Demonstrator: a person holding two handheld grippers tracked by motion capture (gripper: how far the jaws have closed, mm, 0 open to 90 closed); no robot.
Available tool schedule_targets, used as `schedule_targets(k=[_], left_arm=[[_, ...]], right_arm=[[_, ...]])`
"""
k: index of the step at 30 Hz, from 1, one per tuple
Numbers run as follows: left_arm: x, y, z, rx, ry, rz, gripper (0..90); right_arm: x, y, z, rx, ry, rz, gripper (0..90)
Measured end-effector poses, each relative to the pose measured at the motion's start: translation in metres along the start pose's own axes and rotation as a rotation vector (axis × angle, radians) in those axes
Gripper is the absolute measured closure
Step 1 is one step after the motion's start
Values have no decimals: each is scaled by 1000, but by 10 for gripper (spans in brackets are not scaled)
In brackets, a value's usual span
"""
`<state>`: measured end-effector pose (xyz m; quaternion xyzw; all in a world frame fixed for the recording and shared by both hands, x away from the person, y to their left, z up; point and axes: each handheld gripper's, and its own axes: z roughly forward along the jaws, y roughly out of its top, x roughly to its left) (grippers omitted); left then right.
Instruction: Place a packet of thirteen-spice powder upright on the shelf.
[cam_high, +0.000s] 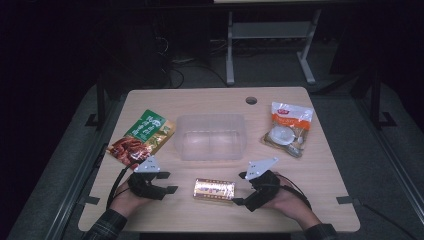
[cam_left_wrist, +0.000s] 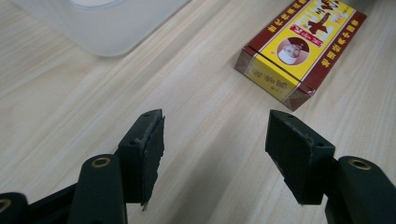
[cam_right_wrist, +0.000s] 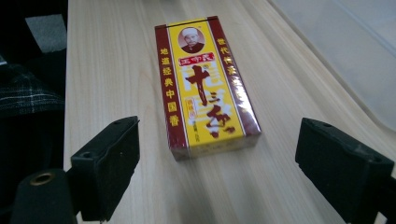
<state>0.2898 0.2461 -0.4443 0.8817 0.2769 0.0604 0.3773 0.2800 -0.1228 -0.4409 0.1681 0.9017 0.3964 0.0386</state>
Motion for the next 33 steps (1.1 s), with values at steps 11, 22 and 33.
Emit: schedule_targets(k=[11,22,33], left_arm=[[3,-1,1,27,2,-1,367],[5,-2,1,31,8,3,367],[4,-1,1,20,10,-2,367]], right_arm=[[-3,14,33,68,48,-51,134],[-4,12,49,120,58,-106,173],[-3,10,49,124,35,-141,292]])
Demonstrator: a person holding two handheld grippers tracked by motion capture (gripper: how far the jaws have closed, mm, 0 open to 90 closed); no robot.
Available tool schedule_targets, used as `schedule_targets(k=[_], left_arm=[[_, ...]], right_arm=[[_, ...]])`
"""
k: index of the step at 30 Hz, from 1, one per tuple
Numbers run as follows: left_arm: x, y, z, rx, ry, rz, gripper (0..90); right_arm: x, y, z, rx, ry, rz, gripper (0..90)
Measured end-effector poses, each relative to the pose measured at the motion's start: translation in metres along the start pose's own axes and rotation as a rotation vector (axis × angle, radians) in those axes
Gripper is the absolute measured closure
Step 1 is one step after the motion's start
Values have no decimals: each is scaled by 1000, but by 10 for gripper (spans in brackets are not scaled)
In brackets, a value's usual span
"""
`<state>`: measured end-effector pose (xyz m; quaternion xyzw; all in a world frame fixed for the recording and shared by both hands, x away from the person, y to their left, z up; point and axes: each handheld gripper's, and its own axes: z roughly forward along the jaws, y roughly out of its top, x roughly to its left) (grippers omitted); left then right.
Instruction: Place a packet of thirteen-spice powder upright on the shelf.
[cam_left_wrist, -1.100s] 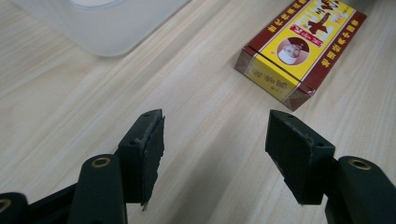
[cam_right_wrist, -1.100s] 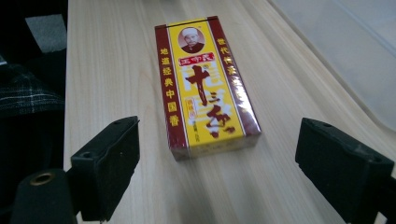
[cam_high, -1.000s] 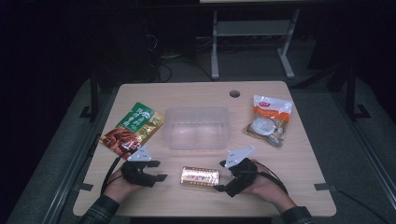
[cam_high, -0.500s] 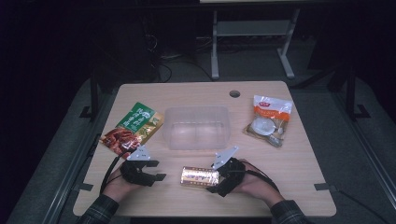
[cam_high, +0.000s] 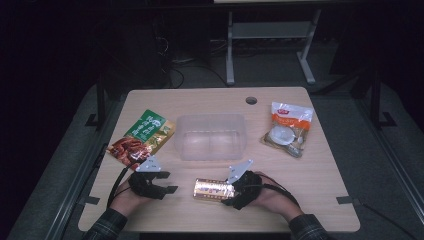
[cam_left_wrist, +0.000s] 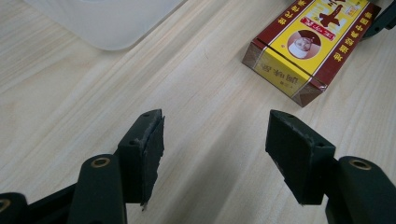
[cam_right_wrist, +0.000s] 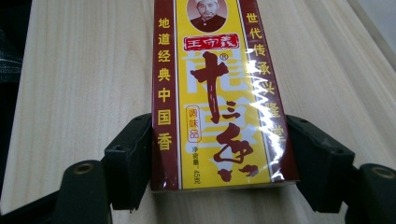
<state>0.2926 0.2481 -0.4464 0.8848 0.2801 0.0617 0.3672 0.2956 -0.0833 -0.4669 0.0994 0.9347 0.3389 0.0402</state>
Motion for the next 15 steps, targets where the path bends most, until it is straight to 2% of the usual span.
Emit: schedule_targets(k=[7,10,12,15], left_arm=[[0,0,-1,-4,-4,7,358],[0,1,-2,-7,-13,38,342],[0,2,-1,-18,-19,35,323],[-1,4,-3,-21,-33,67,299]], right_arm=[[1,0,-1,-1,-2,-8,314],[2,0,-3,-6,-7,-8,317],[2,0,-6,-10,-8,0,318],[1,-1,-9,-22,-8,-1,318]])
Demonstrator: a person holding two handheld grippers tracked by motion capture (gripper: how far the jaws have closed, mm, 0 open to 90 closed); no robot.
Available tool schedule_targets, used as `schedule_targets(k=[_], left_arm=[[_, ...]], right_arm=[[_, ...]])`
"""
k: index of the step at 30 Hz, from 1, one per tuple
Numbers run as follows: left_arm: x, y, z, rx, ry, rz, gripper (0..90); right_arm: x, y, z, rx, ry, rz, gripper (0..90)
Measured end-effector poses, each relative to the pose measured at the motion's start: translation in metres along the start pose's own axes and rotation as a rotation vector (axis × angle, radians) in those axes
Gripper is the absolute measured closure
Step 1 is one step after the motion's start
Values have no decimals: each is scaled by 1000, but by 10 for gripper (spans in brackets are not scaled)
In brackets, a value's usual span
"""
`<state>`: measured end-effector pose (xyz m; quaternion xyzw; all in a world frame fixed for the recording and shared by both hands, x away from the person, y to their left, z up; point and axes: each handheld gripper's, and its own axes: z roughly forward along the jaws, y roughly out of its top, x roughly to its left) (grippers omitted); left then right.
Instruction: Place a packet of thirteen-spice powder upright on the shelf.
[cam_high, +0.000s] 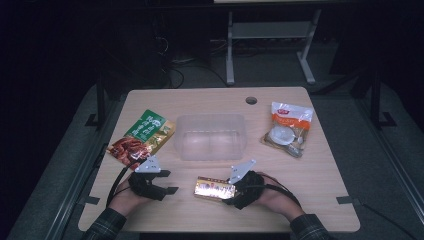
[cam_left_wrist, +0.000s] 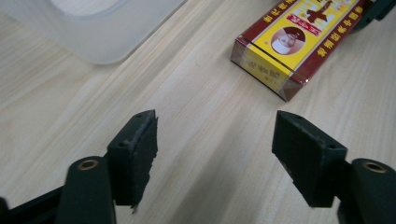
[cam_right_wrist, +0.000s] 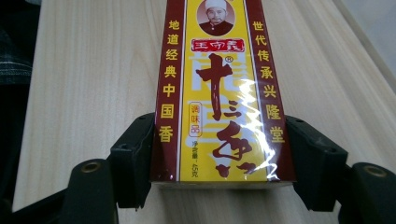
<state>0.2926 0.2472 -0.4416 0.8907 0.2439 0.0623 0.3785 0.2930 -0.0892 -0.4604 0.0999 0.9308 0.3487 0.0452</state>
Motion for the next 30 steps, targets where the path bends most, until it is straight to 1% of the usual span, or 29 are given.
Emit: schedule_targets(k=[2,3,4,5,6,7,8,9,11,12,14,15,17,18,19,22,24,25,26,27,28,29,30], left_arm=[[-1,2,0,-6,-16,17,281],[-1,3,-1,-10,-24,33,268],[-2,4,0,-16,-34,40,268],[-2,6,1,-21,-48,57,257],[-3,8,1,-20,-63,68,251],[-4,10,1,-16,-71,92,252],[-6,12,2,-16,-83,104,245],[-7,14,3,-11,-101,111,232],[-9,21,5,-10,-116,146,221],[-11,23,7,-12,-128,159,217],[-13,30,10,-12,-143,186,215],[-15,34,13,-13,-155,199,210],[-18,39,16,-8,-164,222,210],[-24,42,21,-11,-182,244,202],[-24,42,21,-11,-182,244,198],[-28,48,29,2,-193,282,190],[-30,52,33,2,-203,291,177],[-30,55,35,-1,-216,300,176],[-31,57,37,-4,-225,315,176],[-33,59,39,-8,-236,322,172],[-35,61,42,-13,-246,328,171],[-35,62,43,-18,-255,336,169],[-36,63,45,-26,-268,336,169]], right_arm=[[0,-1,-4,-4,5,22,318],[-2,-2,-8,-15,9,20,319],[-2,-2,-8,-15,9,20,319],[-2,-3,-10,-14,12,22,319],[-2,-3,-12,-14,11,20,319],[-2,-3,-14,-12,8,14,319],[-2,-3,-16,-15,11,29,319],[-3,-3,-19,-18,12,29,319],[-4,-3,-24,-28,5,26,319],[-4,-4,-29,-41,3,22,319],[-4,-4,-32,-39,3,28,319],[-4,-4,-36,-50,11,27,319],[-3,-4,-37,-52,13,31,319],[-3,-4,-40,-50,16,16,318],[-3,-4,-40,-50,16,16,318],[-2,-4,-41,-59,28,9,319],[0,-3,-42,-69,41,5,319],[3,-1,-43,-69,50,24,318],[3,-1,-43,-69,50,24,318],[2,-1,-43,-72,46,8,318],[1,-1,-43,-74,52,-6,318],[2,-1,-43,-75,60,-5,318],[3,0,-43,-77,60,-9,319]])
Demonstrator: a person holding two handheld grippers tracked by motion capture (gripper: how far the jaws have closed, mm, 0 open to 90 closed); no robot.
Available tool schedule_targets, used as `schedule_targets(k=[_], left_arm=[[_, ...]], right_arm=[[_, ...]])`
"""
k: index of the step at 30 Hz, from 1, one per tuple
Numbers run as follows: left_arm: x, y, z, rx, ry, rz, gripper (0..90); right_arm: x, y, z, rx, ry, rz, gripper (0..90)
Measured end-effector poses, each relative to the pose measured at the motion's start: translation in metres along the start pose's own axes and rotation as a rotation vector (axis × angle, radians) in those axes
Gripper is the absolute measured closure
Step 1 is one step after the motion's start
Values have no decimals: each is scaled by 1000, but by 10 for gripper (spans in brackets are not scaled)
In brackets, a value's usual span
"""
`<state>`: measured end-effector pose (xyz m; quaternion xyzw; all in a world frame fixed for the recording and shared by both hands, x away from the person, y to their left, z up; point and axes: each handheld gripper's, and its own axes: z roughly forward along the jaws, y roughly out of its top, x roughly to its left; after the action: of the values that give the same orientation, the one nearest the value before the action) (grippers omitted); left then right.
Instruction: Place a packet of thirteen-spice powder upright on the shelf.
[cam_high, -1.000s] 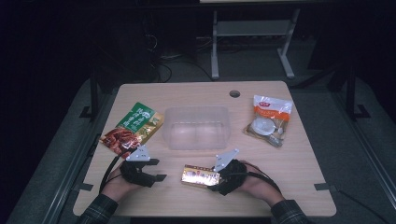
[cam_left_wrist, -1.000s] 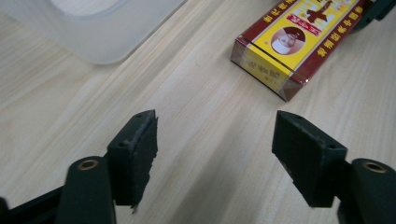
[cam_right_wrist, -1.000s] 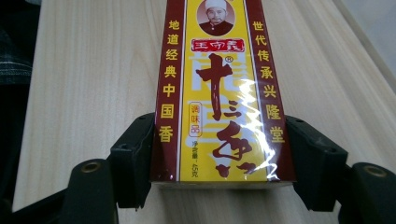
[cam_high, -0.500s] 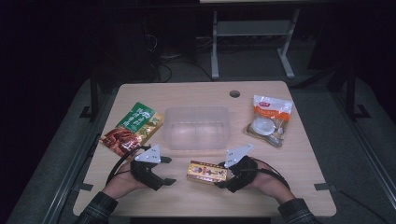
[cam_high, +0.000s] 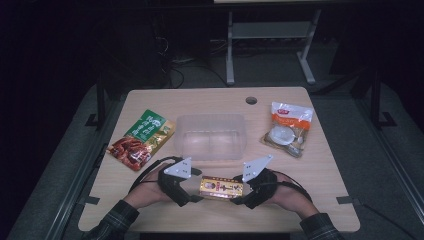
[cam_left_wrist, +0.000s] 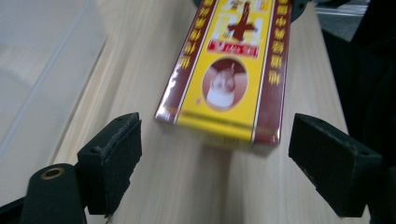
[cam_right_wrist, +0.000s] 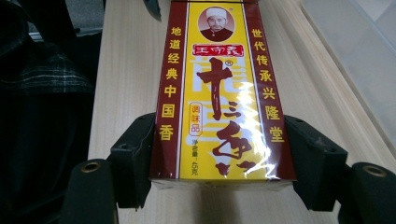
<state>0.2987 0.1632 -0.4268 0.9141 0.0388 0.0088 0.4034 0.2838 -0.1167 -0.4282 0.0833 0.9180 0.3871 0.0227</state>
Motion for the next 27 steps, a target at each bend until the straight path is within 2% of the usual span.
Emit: schedule_targets(k=[4,14,15,19,23,27], left_arm=[[-1,3,7,7,-31,14,169],[-1,7,10,5,-53,49,242],[-2,7,11,3,-55,49,242],[-2,7,11,3,-69,53,259],[-1,6,10,9,-82,53,280],[-1,6,10,5,-86,49,281]], right_arm=[[2,1,0,-12,10,-11,318],[4,4,-1,-33,25,-24,319],[3,4,0,-36,24,-33,318],[5,5,-1,-45,29,-17,318],[4,5,-1,-49,30,-41,318],[4,5,-2,-51,31,-45,318]])
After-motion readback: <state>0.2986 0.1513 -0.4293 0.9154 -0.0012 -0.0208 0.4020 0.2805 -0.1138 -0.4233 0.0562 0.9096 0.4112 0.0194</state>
